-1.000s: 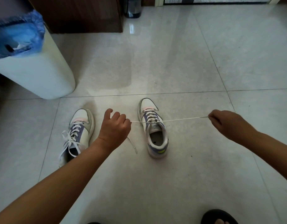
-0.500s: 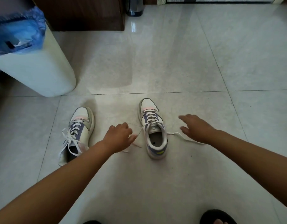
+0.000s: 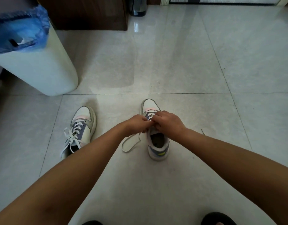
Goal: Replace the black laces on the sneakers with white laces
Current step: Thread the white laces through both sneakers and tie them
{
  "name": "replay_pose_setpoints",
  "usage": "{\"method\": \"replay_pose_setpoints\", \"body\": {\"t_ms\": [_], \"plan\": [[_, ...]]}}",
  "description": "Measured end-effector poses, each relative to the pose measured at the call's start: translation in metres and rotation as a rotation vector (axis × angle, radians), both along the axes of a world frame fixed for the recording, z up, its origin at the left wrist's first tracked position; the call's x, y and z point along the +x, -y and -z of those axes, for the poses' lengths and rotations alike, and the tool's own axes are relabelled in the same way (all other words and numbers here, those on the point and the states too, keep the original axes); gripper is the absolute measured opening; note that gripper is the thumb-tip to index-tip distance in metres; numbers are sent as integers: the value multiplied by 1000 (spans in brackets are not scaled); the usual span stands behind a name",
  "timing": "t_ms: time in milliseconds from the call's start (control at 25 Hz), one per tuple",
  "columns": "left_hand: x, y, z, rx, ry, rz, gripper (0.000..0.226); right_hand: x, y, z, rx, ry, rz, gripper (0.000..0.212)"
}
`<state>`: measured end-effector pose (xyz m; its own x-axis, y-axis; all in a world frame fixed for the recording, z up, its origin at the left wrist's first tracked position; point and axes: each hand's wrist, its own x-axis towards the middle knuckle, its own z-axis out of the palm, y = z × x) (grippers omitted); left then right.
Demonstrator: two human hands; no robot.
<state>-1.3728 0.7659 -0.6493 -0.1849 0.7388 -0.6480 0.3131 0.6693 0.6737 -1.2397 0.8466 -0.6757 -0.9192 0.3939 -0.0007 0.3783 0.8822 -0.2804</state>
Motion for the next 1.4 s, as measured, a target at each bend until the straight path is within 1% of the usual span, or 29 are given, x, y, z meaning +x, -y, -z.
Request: {"method": "replay_pose_setpoints", "body": {"t_ms": [40,80,160,240,360,440,560,640,800,840,920,960,1040,1120,1240,1320,1400], "plan": [[-5,3,-2,-8,58,-42,35,-1,0,-2,-31,-26,43,7],[-11,7,-4,-2,128,-119,34,-3,-1,-1,-72,-49,115,12],[-29,15,-5,44,274,-342,32,-3,-4,0,-177,-42,241,21],[-50,26,-9,106,431,-552,31,-2,-5,1,-285,-35,294,22],[-89,44,-15,240,627,-839,32,-1,-8,2,-367,-45,324,23],[-113,56,-16,292,658,-970,34,-2,-9,2,-360,-24,306,24],[-130,67,-13,336,721,-1096,32,-3,-11,4,-303,35,260,25],[-139,71,-14,430,777,-1211,32,-4,-11,4,-265,57,228,25],[-168,82,-27,655,758,-1444,29,-3,-10,4,-228,29,120,23],[-171,83,-27,676,717,-1471,28,-2,-10,4,-215,13,95,21],[-158,80,-21,625,615,-1460,24,3,-9,8,-156,-21,45,18],[-144,75,-14,563,575,-1418,22,5,-8,11,-131,-29,35,16],[-99,63,1,401,492,-1268,17,9,-7,10,-123,-33,38,14],[-49,51,14,279,408,-1145,12,12,-5,12,-55,-98,-21,11],[7,38,25,217,378,-1068,12,13,1,12,110,-147,-65,19],[24,31,25,198,352,-990,6,10,11,10,117,-134,-10,17],[28,27,22,196,324,-934,4,7,17,11,59,-122,50,17]]}}
